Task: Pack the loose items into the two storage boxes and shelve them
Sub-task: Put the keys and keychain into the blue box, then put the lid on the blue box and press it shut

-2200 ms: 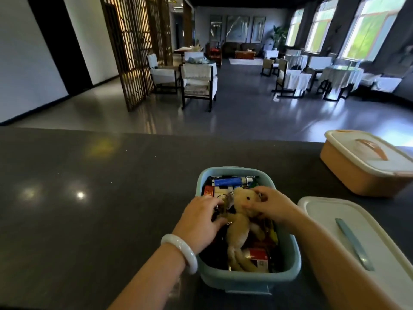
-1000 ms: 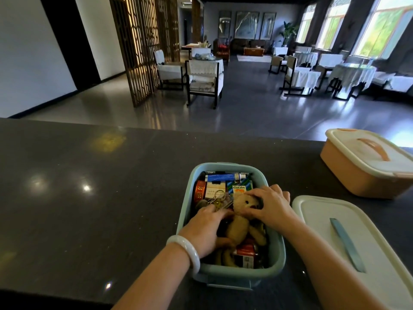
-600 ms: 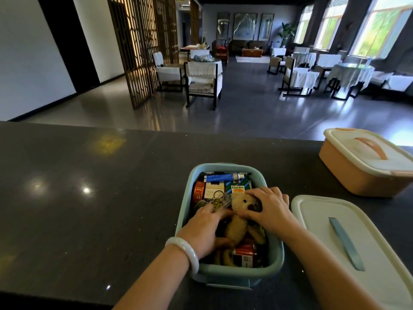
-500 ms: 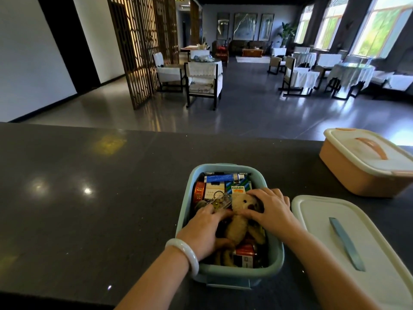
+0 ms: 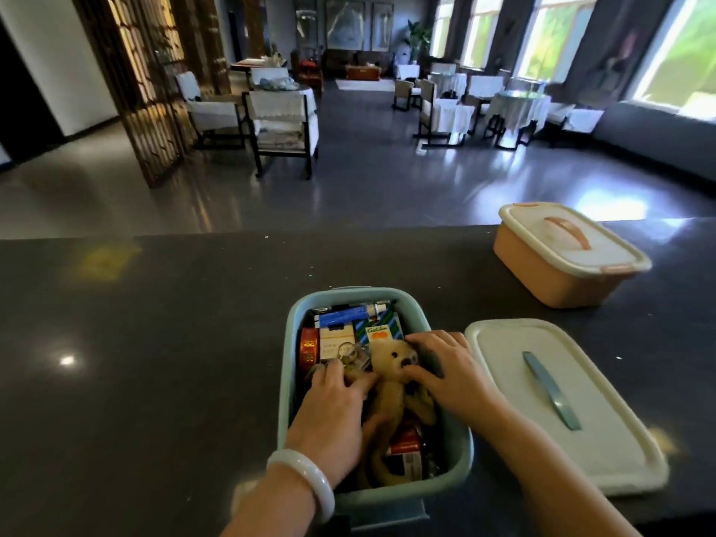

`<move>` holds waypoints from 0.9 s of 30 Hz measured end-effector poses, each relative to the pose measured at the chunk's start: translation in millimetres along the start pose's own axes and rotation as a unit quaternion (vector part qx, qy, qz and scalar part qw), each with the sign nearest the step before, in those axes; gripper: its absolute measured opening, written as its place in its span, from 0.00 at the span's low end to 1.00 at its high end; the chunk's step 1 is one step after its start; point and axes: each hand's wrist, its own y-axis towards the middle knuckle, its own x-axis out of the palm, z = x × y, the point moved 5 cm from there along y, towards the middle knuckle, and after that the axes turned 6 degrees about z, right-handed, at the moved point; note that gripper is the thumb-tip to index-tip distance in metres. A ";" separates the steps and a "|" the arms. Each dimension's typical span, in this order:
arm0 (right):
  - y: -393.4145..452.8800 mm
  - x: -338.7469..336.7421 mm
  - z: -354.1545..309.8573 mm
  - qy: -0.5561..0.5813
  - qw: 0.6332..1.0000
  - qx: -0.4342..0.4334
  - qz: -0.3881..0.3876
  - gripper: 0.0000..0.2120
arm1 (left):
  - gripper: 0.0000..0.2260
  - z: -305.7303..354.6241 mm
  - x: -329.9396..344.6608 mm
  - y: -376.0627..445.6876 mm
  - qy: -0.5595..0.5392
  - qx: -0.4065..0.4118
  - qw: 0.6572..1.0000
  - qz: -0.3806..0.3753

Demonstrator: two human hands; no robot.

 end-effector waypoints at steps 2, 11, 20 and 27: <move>-0.7 -8.9 6.7 0.008 1.000 0.013 0.024 0.19 | 0.18 9.5 -5.8 5.6 0.022 0.010 0.999 0.021; -10.4 -61.7 81.8 -0.042 0.992 0.072 0.096 0.19 | 0.18 104.2 -9.1 39.7 0.175 0.054 0.979 0.093; -23.2 -128.4 195.3 -0.133 0.985 0.086 0.067 0.22 | 0.17 201.9 80.8 91.9 0.204 0.071 0.976 -0.003; -42.8 -132.5 291.8 -0.193 0.970 0.145 0.004 0.26 | 0.20 189.5 152.2 103.7 0.234 -0.041 0.968 -0.080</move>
